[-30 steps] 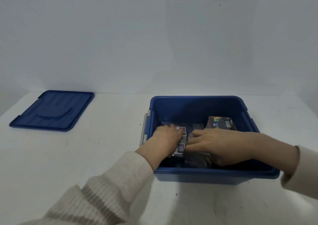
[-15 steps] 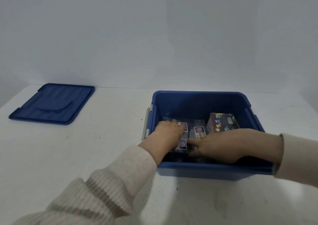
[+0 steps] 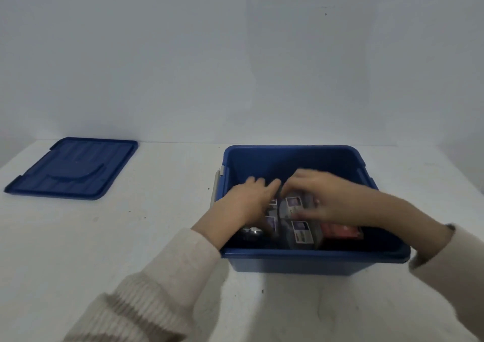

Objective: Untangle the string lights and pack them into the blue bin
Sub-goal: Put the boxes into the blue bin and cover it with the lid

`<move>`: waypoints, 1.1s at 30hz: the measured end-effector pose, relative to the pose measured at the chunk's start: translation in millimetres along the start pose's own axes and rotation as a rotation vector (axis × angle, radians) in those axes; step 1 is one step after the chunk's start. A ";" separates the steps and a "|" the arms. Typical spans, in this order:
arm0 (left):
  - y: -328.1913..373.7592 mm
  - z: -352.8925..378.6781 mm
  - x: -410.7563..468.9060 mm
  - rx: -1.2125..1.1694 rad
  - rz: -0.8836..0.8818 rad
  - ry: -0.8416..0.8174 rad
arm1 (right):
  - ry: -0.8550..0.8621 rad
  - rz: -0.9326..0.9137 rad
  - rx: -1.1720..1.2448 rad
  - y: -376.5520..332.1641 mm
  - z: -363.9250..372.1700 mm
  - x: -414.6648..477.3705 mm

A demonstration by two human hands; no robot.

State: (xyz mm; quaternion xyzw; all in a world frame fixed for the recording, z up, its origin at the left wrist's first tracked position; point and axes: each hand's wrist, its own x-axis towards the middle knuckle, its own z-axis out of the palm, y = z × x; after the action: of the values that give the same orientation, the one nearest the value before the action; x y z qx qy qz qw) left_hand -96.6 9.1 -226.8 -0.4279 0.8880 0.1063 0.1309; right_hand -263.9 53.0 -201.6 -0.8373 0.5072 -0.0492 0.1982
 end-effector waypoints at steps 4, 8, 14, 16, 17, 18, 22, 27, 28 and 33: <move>-13.4 -15.8 -11.1 -0.031 -0.092 0.630 | 0.500 0.315 0.030 35.6 -15.9 -24.9; -29.4 -10.2 -14.9 -0.199 -0.350 0.508 | 0.495 0.528 0.243 44.3 -3.4 -26.2; -56.3 -6.7 -7.0 -0.596 -0.310 0.506 | 0.502 0.543 0.300 26.4 3.1 -3.7; -69.8 -9.0 -4.0 -0.615 -0.323 0.508 | 0.501 0.541 0.322 22.3 0.5 7.4; -76.5 -10.5 -2.5 -0.619 -0.331 0.510 | 0.496 0.540 0.332 20.0 -0.8 13.8; -83.0 -12.0 -1.2 -0.618 -0.338 0.513 | 0.483 0.549 0.335 17.1 -2.1 19.7; -101.2 -16.0 -1.9 -0.780 -0.306 0.499 | 0.320 0.687 -0.080 -3.9 1.6 44.3; -142.2 -4.0 -19.2 -0.997 -0.422 0.516 | 0.253 0.282 0.166 -92.4 32.2 91.7; -157.4 1.8 -24.5 -0.950 -0.484 0.511 | 0.227 0.227 0.247 -108.8 39.7 102.4; -238.2 32.1 -57.7 -0.647 -0.782 0.339 | 0.183 0.243 0.174 -133.5 58.8 131.2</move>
State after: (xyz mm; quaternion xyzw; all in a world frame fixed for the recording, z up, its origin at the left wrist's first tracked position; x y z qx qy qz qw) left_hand 130.2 -84.7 -256.6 -0.7565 0.5929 0.2471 -0.1229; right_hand -73.4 9.8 -220.1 -0.7415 0.6144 -0.1445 0.2274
